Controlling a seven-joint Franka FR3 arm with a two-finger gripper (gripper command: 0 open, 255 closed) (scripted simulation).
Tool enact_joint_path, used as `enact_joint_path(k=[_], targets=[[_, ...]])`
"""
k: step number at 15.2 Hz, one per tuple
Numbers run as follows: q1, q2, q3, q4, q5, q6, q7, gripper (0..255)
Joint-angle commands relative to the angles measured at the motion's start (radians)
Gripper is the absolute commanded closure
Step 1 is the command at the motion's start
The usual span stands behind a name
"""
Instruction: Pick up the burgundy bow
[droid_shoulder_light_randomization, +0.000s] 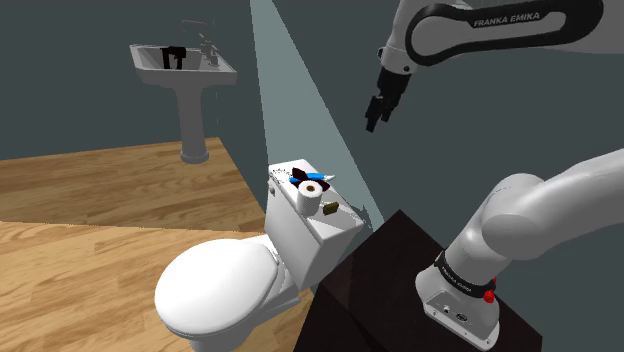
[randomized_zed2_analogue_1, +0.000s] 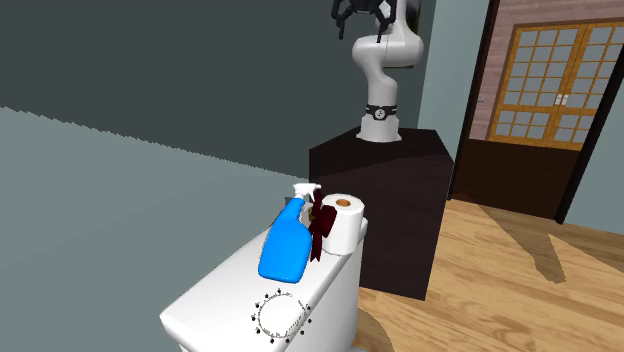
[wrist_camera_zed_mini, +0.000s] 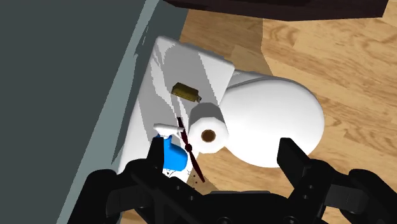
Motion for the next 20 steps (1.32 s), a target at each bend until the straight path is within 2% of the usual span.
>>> enact_joint_path(k=[1,10,20], targets=[[0.005,0.073,-0.004,0.011,-0.013,0.063,-0.016,0],[0.018,0.407,-0.010,0.086,-0.071,0.323,-0.065,0],[0.026,0.800,-0.005,0.290,-0.147,0.513,-0.096,0]])
